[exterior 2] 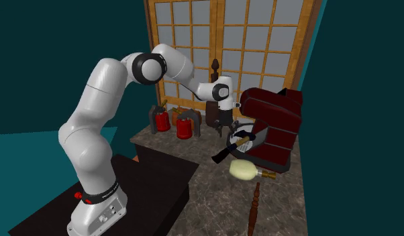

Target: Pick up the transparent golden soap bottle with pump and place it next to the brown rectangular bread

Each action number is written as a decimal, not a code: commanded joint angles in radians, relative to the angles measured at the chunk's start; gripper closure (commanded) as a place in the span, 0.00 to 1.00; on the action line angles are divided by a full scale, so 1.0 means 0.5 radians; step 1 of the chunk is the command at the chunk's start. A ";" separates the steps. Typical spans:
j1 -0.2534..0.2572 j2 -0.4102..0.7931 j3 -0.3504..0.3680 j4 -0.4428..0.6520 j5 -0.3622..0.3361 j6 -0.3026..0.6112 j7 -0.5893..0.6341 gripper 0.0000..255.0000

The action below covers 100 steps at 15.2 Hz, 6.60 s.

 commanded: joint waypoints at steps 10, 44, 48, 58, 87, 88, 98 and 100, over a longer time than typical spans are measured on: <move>-0.011 0.047 0.009 0.135 0.025 -0.010 0.037 0.00; -1.184 1.252 0.702 1.287 -0.142 0.260 -3.661 0.00; -1.184 1.252 0.702 1.287 -0.142 0.260 -3.661 1.00; -1.186 1.224 0.704 1.264 -0.142 0.256 -3.660 1.00; -1.224 0.645 0.752 1.013 -0.105 -0.076 -3.677 1.00; -1.224 0.631 0.754 1.016 -0.103 -0.092 -3.679 1.00; -1.225 0.516 0.767 1.087 -0.087 -0.277 -3.695 1.00; -1.217 0.425 0.775 0.941 -0.087 -0.225 -3.660 1.00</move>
